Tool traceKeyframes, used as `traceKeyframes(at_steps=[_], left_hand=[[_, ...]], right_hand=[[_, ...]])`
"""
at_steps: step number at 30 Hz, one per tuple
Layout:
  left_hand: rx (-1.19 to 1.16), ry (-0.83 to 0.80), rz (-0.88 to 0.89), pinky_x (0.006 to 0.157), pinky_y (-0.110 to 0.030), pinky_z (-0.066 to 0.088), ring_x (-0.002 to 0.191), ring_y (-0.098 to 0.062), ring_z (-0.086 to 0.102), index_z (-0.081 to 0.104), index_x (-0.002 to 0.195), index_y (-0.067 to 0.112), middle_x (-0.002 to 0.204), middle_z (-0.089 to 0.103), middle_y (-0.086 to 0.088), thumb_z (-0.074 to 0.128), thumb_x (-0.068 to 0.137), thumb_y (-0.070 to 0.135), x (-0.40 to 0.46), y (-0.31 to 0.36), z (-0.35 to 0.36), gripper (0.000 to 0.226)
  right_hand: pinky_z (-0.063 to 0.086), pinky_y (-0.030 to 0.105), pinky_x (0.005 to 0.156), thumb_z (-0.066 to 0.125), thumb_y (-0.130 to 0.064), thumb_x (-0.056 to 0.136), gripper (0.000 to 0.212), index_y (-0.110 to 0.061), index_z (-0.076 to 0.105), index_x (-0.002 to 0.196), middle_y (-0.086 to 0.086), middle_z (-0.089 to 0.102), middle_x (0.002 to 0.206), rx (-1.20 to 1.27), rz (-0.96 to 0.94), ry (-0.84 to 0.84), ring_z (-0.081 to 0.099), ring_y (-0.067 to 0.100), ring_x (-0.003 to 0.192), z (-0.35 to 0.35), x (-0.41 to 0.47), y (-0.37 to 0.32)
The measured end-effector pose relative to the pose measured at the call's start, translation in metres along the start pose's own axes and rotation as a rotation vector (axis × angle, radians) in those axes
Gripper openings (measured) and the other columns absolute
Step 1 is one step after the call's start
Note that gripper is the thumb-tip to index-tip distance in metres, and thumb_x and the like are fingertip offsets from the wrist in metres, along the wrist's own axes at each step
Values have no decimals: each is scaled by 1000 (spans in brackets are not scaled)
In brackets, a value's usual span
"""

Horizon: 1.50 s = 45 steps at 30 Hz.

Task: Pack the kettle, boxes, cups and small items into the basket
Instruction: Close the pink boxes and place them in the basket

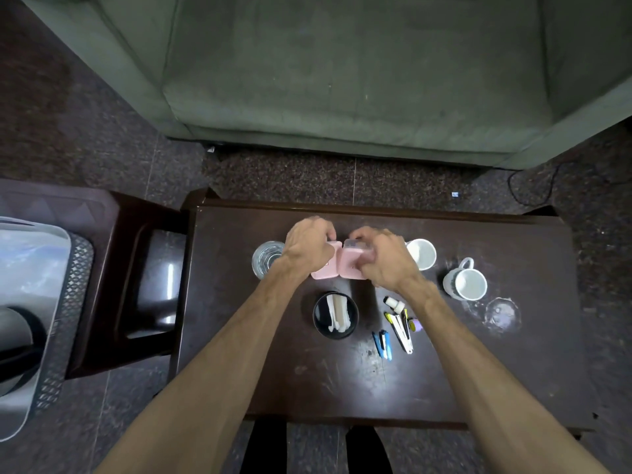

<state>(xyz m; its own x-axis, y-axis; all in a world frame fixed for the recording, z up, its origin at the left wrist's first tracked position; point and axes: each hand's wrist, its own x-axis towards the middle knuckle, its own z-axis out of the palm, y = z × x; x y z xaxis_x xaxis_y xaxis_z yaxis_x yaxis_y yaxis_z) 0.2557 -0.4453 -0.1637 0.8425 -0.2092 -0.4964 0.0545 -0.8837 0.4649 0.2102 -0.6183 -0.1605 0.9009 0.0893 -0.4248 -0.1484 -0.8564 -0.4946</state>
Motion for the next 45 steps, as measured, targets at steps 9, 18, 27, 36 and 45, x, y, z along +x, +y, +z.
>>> traceKeyframes(at_steps=[9, 18, 27, 36, 45], left_hand=[[-412, 381, -65, 87, -33, 52, 90, -19, 66, 77, 101, 24, 95, 66, 0, 67, 82, 7, -22, -26, -78, 27], [-1083, 791, -451, 92, -56, 59, 101, -35, 72, 72, 104, 16, 96, 71, -17, 61, 82, 11, -109, -149, -149, 25], [-1639, 1180, -796, 92, -48, 61, 100, -31, 69, 56, 111, 3, 124, 65, -33, 53, 90, -7, -172, -250, -169, 23], [-1764, 1295, -1129, 98, -48, 57, 107, -40, 71, 69, 116, -7, 117, 72, -28, 59, 83, 0, -157, -316, -176, 35], [-1548, 1174, -1338, 100, -43, 55, 119, -39, 66, 69, 125, 4, 130, 69, -20, 52, 92, 10, -135, -346, -199, 38]], right_hand=[[56, 35, 93, 83, -13, 74, 43, -23, 73, 114, -4, 77, 108, 622, 137, 253, 71, 16, 99, -40, 15, -44], [53, 19, 60, 77, -6, 82, 25, -22, 74, 102, 13, 78, 102, 942, 75, 61, 71, 15, 85, -4, 45, -202], [63, 46, 84, 73, -25, 67, 38, -31, 72, 105, 6, 78, 94, 742, -40, -111, 76, 26, 89, 80, 61, -365], [56, 42, 101, 68, -25, 73, 45, -27, 75, 117, 1, 78, 109, 318, -136, -308, 72, 22, 108, 137, 83, -460], [52, 34, 99, 65, -15, 81, 27, -21, 77, 104, 6, 79, 107, 21, -218, -273, 68, 28, 111, 176, 92, -490]])
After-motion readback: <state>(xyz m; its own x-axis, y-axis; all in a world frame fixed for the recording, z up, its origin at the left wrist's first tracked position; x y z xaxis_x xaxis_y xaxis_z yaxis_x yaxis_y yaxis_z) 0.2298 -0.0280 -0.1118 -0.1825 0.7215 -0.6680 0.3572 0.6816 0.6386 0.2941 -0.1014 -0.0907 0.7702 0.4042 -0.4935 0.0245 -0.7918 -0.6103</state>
